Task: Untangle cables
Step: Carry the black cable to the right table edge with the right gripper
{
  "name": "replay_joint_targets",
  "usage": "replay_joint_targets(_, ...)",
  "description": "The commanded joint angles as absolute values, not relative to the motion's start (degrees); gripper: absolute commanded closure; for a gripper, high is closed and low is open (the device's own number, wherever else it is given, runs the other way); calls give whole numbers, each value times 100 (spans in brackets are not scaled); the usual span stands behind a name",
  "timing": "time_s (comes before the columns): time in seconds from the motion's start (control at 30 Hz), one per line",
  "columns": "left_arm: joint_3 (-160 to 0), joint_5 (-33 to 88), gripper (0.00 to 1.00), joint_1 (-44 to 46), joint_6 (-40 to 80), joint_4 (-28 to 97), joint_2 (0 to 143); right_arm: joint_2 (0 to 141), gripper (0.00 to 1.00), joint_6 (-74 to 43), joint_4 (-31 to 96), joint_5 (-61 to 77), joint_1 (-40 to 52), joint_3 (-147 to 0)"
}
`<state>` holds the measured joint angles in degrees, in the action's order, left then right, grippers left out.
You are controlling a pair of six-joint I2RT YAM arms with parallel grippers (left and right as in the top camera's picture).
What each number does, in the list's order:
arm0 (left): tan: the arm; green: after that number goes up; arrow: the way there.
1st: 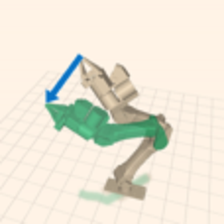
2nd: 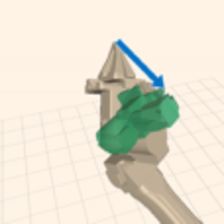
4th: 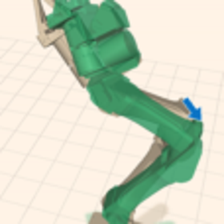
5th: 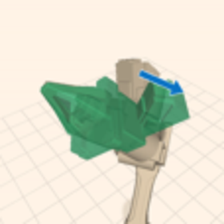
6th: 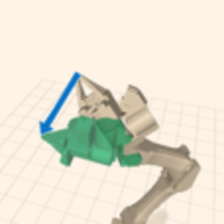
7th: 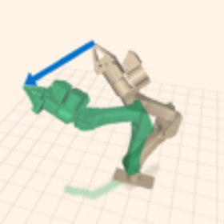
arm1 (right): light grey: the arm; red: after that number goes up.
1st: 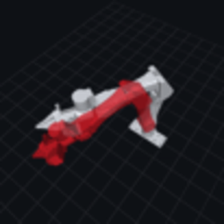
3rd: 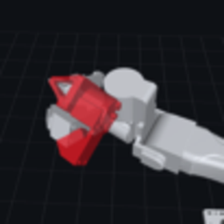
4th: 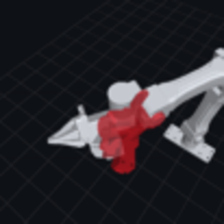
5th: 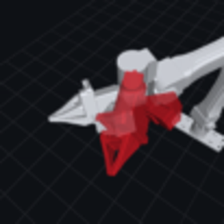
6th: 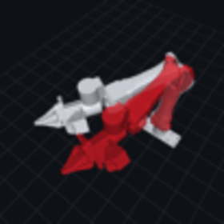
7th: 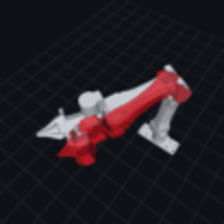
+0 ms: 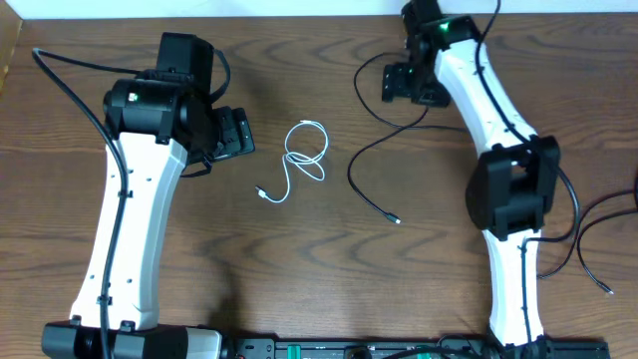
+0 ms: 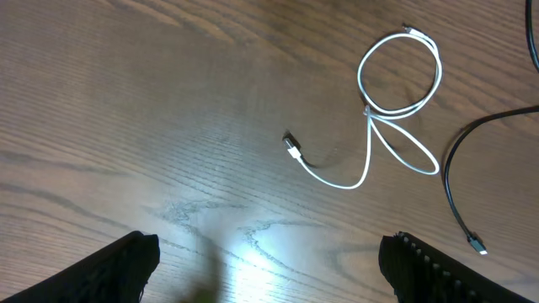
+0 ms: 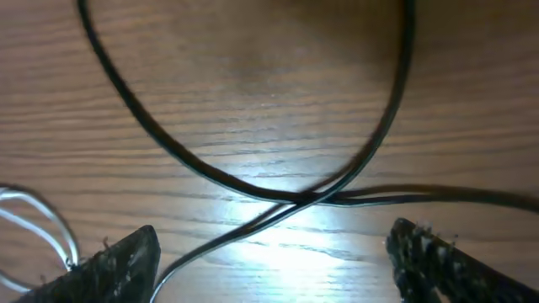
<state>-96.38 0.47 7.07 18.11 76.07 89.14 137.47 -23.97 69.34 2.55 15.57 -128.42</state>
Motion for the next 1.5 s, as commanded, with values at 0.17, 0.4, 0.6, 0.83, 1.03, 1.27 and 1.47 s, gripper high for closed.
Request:
replay_joint_targets(0.17,-9660,-49,11,681,1782,7636,8882,14226,21,-3927,7269,-123,1632,-12840)
replay_joint_targets(0.4,-9660,-47,11,681,1782,7699,8884,14254,27,-5782,7290,-443,1765,-12597)
replay_joint_targets(0.6,-9660,-45,11,681,1782,7741,8884,14254,28,-6772,7085,-436,1837,-12051)
replay_joint_targets(0.83,-9660,-45,11,681,1782,7756,8884,14254,28,-6766,6757,-469,1831,-11821)
replay_joint_targets(1.03,-9660,-45,11,681,1782,7780,8882,14252,28,-6720,6753,-436,1651,-11821)
replay_joint_targets(1.27,-9660,-45,11,681,1782,7784,8882,14252,64,-6372,7135,-469,1621,-11821)
replay_joint_targets(1.47,-9660,-47,11,681,1782,7797,8884,14252,90,-5452,7577,-993,1605,-11821)
